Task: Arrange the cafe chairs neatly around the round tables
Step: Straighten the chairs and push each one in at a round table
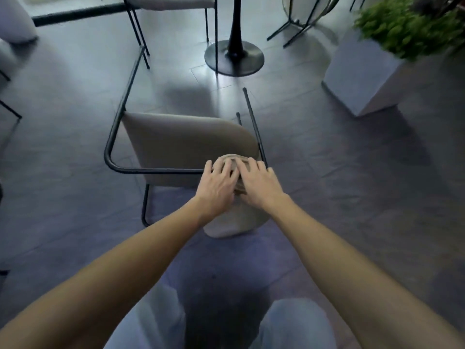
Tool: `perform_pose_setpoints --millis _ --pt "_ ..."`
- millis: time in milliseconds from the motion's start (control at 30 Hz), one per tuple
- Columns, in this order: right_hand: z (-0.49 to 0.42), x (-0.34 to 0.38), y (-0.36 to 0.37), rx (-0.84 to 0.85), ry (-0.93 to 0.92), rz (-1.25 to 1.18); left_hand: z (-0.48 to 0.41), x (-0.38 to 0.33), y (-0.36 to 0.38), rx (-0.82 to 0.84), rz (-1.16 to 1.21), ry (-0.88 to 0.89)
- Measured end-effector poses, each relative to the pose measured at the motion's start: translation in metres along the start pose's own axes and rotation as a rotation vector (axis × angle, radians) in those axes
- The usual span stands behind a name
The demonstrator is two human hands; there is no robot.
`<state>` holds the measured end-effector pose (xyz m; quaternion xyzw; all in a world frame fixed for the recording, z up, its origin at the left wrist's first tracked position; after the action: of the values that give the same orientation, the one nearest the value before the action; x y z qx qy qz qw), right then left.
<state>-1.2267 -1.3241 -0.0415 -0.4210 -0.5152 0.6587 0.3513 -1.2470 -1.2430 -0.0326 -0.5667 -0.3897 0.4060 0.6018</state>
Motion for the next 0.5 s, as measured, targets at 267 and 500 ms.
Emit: perform_pose_setpoints --millis 267,500 --pt "-0.015 -0.013 0.083 -0.397 0.134 -0.229 -0.022 -0.017 0.063 -0.393 -0.145 0.162" --pt "0.003 -0.028 0.113 -0.535 0.233 -0.458 -0.025 -0.017 0.066 -0.509 -0.178 0.070"
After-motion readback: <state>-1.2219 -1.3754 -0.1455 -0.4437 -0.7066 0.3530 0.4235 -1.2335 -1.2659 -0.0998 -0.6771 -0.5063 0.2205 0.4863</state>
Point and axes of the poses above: each hand's wrist, its own z-axis away from the middle knuckle, its own y-axis out of the palm, x = y × z, the point moved 8 cm from there along -z, towards the middle knuckle, and after that the axes turned 9 degrees about z, right-handed, at the moved point
